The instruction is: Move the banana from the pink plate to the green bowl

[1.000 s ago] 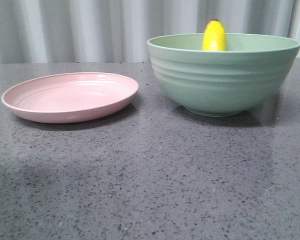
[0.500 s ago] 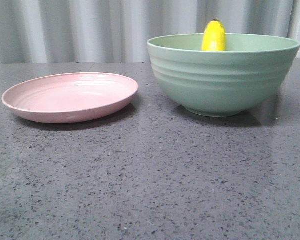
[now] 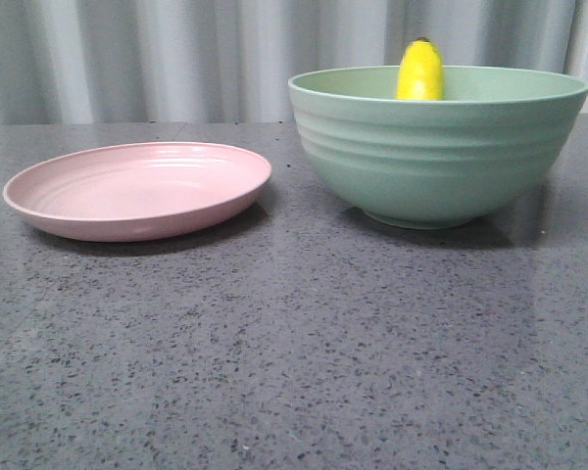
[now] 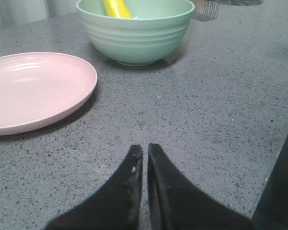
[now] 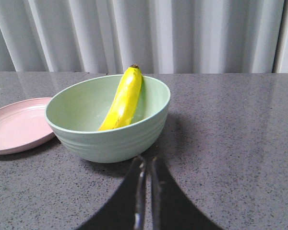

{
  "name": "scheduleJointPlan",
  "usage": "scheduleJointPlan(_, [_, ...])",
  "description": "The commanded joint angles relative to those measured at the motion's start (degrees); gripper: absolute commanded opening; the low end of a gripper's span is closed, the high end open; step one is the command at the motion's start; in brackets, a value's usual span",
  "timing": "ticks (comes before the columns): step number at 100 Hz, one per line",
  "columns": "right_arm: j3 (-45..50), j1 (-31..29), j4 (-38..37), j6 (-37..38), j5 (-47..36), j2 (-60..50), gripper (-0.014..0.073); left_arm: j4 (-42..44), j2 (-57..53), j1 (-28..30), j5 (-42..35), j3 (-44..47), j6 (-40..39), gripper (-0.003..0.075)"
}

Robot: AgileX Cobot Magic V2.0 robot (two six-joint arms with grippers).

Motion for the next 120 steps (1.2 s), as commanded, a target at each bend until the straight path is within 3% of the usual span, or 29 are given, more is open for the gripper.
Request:
scheduleJointPlan(1, [-1.19,-0.33,-0.59,-0.61,-4.07,0.67,-0.0072,-0.39,0.63,-0.09,-4.65,-1.44,-0.60,-0.0019])
scheduleJointPlan(20, [-1.19,-0.33,-0.59,-0.61,-4.07,0.67,-0.0072,2.69,0.63,0.50,-4.73,0.13,-0.60,-0.0019])
scheduleJointPlan(32, [-1.19,-0.33,-0.59,-0.61,-4.07,0.67,-0.0072,6.90,0.63,4.14,-5.93,4.54,-0.60,-0.0019])
scheduleJointPlan(72, [-1.19,-0.33,-0.59,-0.61,-4.07,0.67,-0.0072,-1.93,-6.53,31.54,-20.90,13.43,2.56,-0.0019])
scheduleJointPlan(86, [-1.19,-0.33,-0.59,-0.61,-4.07,0.67,-0.0072,-3.80,-9.53,41.05,-18.24,13.43,10.78,-0.0019])
scheduleJointPlan(98, [-1.19,-0.33,-0.59,-0.61,-4.07,0.67,-0.0072,-3.89,-11.09,48.06,-14.47,13.43,11.03,-0.0019])
scheduleJointPlan(114, [-1.19,-0.33,-0.59,-0.61,-4.07,0.67,-0.0072,-4.70,-11.09,52.38,-4.41,13.43,10.80,-0.0019])
scheduleJointPlan(120, [-1.19,-0.33,-0.59,-0.61,-4.18,0.67,-0.0072,-4.71,-11.09,52.97,-4.66,13.54,10.55,-0.0019])
